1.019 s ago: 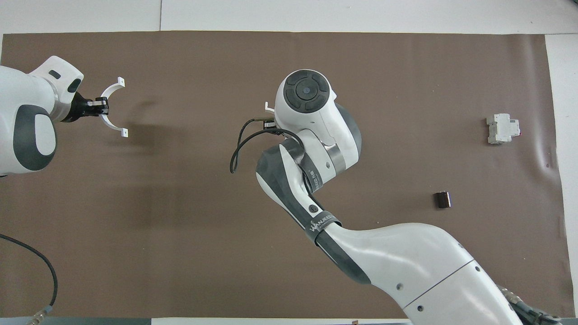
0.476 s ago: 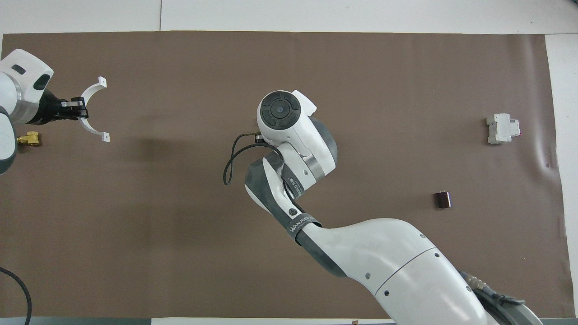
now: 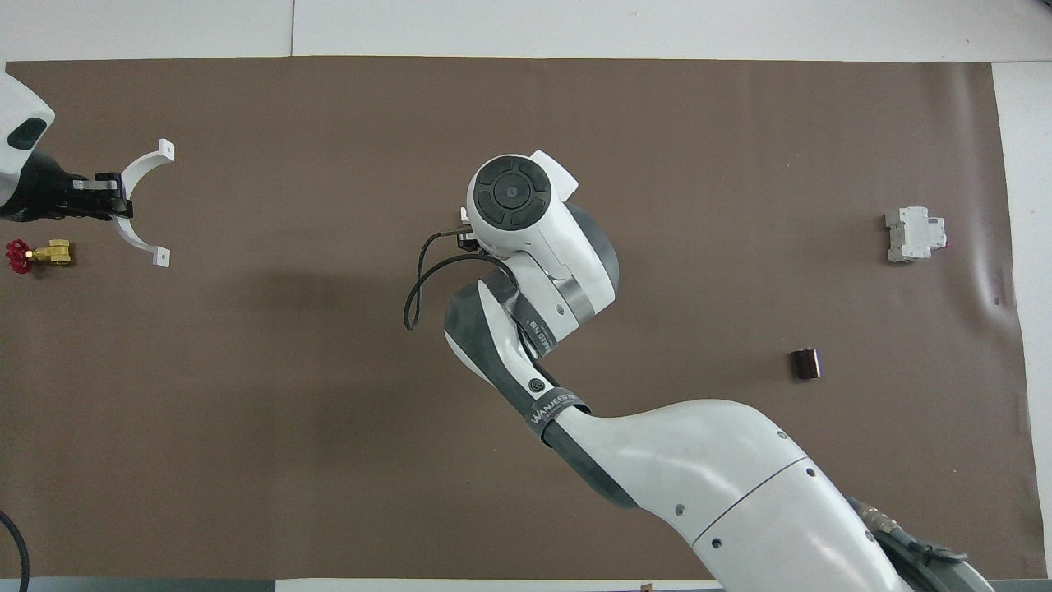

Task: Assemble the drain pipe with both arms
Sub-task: 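Carry the clamp half toward the table centre with the right gripper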

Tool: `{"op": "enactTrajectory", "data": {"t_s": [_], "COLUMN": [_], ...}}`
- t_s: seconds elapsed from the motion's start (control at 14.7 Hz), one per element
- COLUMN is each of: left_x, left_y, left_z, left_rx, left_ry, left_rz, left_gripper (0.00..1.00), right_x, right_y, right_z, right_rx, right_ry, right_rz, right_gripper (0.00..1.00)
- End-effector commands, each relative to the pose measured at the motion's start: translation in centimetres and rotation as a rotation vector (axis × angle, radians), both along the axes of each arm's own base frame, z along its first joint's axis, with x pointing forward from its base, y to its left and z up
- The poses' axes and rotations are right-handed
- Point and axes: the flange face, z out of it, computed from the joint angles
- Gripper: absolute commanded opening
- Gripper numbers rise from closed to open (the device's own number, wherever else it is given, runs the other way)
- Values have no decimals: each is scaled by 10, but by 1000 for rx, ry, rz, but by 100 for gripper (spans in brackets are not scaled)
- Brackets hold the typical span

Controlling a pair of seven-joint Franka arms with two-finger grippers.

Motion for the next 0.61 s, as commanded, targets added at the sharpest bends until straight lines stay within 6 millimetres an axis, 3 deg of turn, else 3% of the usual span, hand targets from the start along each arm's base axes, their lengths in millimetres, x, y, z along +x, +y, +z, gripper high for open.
{"op": "enactTrajectory", "data": {"t_s": [0.0, 0.14, 0.2, 0.34, 0.54], "left_x": [-6, -6, -6, -6, -4], "left_y": [2, 0, -5, -18, -63], "left_z": [6, 3, 4, 4, -4], "left_rx": [13, 13, 13, 13, 28], "left_ry": [20, 23, 22, 18, 22], "left_rz": [-18, -21, -27, -45, -74], "left_gripper": [0, 0, 0, 0, 0], "right_x": [11, 29, 32, 20, 1], "right_y": [-32, -92, -137, -201, -281], "right_z": [65, 119, 148, 187, 225], "right_rx": [-25, -15, -14, -27, -57], "right_ry": [7, -19, -24, -2, 83], "right_rz": [-36, -72, -109, -125, -188], "right_gripper": [100, 100, 100, 100, 100]}}
